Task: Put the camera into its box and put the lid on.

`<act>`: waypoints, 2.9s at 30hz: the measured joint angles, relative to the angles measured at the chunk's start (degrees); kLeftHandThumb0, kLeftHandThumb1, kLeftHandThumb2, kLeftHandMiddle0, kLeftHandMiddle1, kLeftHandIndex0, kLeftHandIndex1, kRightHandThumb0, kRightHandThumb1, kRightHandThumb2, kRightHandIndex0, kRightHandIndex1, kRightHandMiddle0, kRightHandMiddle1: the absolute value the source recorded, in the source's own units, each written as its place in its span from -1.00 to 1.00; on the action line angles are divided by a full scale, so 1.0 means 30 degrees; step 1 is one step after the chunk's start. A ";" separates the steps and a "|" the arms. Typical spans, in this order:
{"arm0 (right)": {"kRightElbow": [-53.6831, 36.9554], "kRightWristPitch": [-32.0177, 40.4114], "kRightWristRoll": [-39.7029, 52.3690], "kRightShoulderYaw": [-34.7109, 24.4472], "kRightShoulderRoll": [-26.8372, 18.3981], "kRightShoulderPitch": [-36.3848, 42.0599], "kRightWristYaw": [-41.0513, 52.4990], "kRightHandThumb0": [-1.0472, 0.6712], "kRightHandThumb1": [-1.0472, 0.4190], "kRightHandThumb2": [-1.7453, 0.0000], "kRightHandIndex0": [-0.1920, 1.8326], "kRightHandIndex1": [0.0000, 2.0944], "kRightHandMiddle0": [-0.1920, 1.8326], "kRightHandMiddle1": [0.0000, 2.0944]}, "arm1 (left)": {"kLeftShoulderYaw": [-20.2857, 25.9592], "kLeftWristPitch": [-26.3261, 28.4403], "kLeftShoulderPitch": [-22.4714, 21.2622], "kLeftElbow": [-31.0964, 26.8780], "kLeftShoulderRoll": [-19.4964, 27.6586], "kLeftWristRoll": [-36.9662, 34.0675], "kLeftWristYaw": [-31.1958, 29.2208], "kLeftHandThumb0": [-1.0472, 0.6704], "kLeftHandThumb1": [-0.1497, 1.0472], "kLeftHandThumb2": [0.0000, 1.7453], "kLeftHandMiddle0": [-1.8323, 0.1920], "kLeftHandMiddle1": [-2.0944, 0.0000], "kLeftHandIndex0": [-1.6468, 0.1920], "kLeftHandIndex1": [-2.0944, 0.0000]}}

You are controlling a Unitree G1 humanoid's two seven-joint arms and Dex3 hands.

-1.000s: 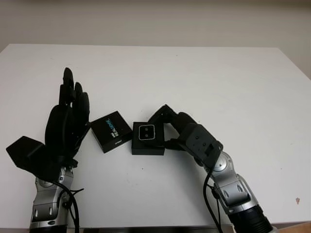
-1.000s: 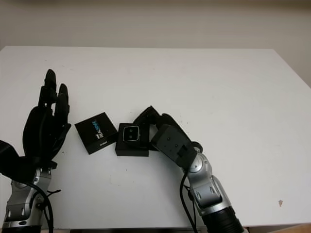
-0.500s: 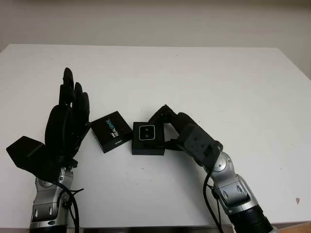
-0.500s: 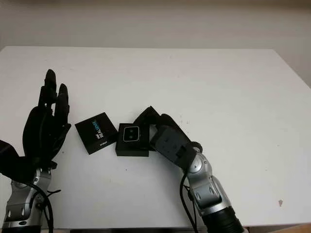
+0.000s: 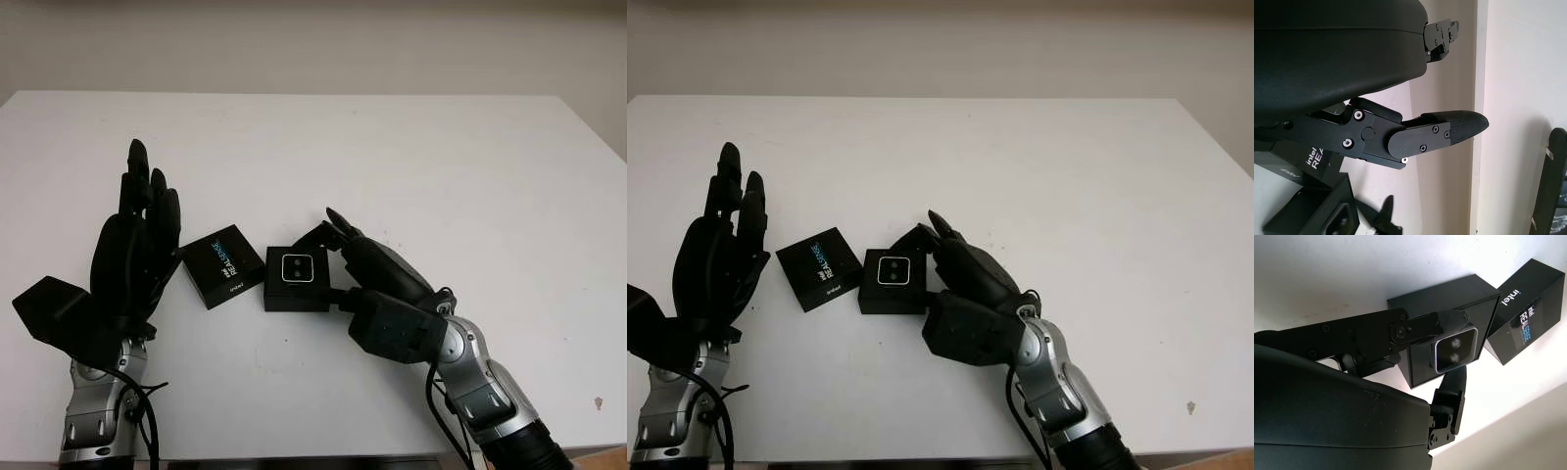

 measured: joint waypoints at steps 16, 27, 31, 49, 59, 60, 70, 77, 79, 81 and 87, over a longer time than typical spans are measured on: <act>-0.1264 -0.0917 0.2024 -0.2466 0.0542 -0.0044 -0.0876 -0.48 -0.90 0.93 -0.98 -0.98 -0.94 -0.94 | 0.0046 0.0044 0.0049 -0.0002 0.0058 -0.0112 -0.0028 -0.53 1.00 -0.38 1.00 1.00 1.00 1.00; -0.1291 0.0421 0.3468 -0.3954 0.0815 -0.1009 -0.0704 -0.53 -0.90 0.94 -0.94 -0.95 -0.90 -0.93 | -0.0046 -0.2197 -0.0162 0.1259 0.0953 0.4496 0.2242 -0.45 1.00 -0.69 0.71 0.91 0.75 0.90; -0.1296 0.1049 0.3635 -0.4013 0.0846 -0.1017 -0.0509 -0.55 -0.92 0.93 -0.94 -0.95 -0.89 -0.93 | -0.0052 -0.3017 -0.0497 0.2672 0.1914 0.6945 0.3608 -0.43 0.99 -0.89 0.47 0.90 0.55 0.87; -0.0540 0.4989 1.2325 -0.8777 0.2951 -0.3738 -0.0641 -0.58 -0.99 0.92 -0.92 -0.94 -0.87 -0.93 | -0.2660 -0.2489 -0.2179 0.3384 0.7575 0.9418 -0.2127 -0.79 0.85 -0.94 0.75 0.97 0.78 0.97; -0.0555 0.6704 1.4509 -0.9795 0.3203 -0.3956 -0.1303 -0.53 -1.00 0.88 -0.94 -0.95 -0.92 -0.96 | -0.3888 -0.2578 -0.2854 0.3503 0.7852 0.9961 -0.3050 -0.79 0.80 -0.94 0.83 0.96 0.81 0.96; -0.0557 0.6742 1.4529 -0.9794 0.3203 -0.3956 -0.1360 -0.53 -1.00 0.87 -0.94 -0.95 -0.92 -0.95 | -0.4009 -0.2585 -0.2907 0.3563 0.7851 1.0119 -0.3053 -0.79 0.80 -0.94 0.83 0.96 0.81 0.96; -0.0719 0.7000 1.4801 -0.9769 0.3205 -0.3958 -0.1805 -0.51 -1.00 0.86 -0.95 -0.95 -0.92 -0.95 | -0.5435 -0.2822 -0.3788 0.4281 0.8335 1.2356 -0.3033 -0.68 0.77 -0.94 0.86 0.96 0.84 0.96; -0.0774 0.7035 1.4815 -0.9685 0.3203 -0.3949 -0.1849 -0.53 -1.00 0.86 -0.95 -0.95 -0.91 -0.95 | -0.6055 -0.2880 -0.4007 0.4579 0.8524 1.3527 -0.2877 -0.62 0.74 -0.94 0.83 0.94 0.81 0.94; -0.0775 0.7027 1.4802 -0.9670 0.3204 -0.3936 -0.1854 -0.54 -1.00 0.86 -0.94 -0.95 -0.90 -0.95 | -0.6176 -0.3089 -0.4132 0.4897 0.8577 1.3846 -0.2739 -0.59 0.74 -0.94 0.82 0.94 0.78 0.93; -0.0796 0.7024 1.4798 -0.9651 0.3206 -0.3917 -0.1854 -0.54 -1.00 0.86 -0.94 -0.95 -0.89 -0.94 | -0.6353 -0.3335 -0.4289 0.5164 0.8738 1.4234 -0.2642 -0.56 0.75 -0.94 0.80 0.93 0.76 0.93; -0.1174 0.7026 1.4812 -0.9646 0.3208 -0.3849 -0.1855 -0.53 -1.00 0.83 -0.94 -0.95 -0.89 -0.94 | -0.6837 -0.3653 -0.4368 0.5514 0.9149 1.5079 -0.2500 -0.48 0.72 -0.94 0.74 0.92 0.69 0.92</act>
